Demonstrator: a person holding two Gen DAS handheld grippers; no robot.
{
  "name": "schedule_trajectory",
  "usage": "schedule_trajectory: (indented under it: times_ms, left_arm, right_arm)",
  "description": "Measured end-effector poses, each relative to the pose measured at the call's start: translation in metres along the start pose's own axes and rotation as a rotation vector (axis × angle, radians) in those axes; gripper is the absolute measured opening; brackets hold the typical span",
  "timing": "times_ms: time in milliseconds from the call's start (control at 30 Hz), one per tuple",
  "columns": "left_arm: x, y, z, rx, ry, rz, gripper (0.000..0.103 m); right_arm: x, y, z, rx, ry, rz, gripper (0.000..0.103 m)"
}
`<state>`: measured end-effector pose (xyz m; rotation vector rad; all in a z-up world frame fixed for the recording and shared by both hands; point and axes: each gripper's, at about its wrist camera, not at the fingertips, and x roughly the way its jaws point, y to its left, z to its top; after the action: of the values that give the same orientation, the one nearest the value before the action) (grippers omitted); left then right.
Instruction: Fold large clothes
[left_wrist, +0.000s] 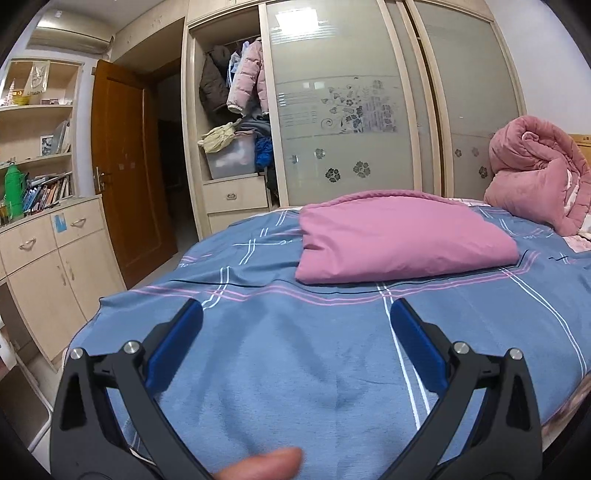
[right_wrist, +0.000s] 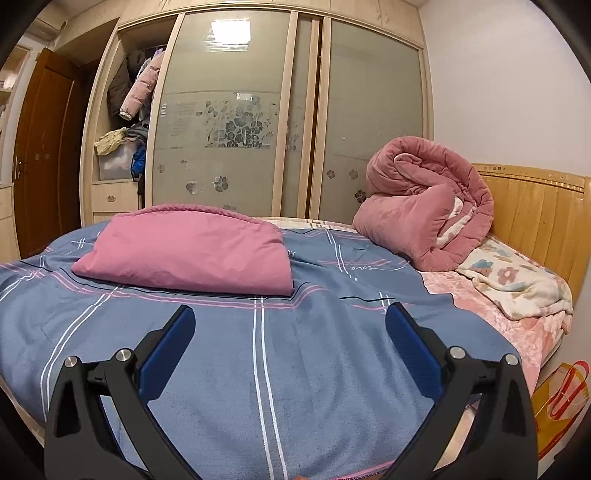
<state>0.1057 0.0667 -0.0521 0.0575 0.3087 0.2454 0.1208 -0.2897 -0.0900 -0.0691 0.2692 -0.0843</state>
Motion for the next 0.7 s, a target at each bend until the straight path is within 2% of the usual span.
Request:
schedule_trajectory:
  times_ms: [700]
  left_arm:
    - [0.0041, -0.0031, -0.0017, 0.02, 0.004, -0.008, 0.101]
  right_arm:
    - [0.0007, -0.0046, 0.0002, 0.02, 0.003, 0.005, 0.102]
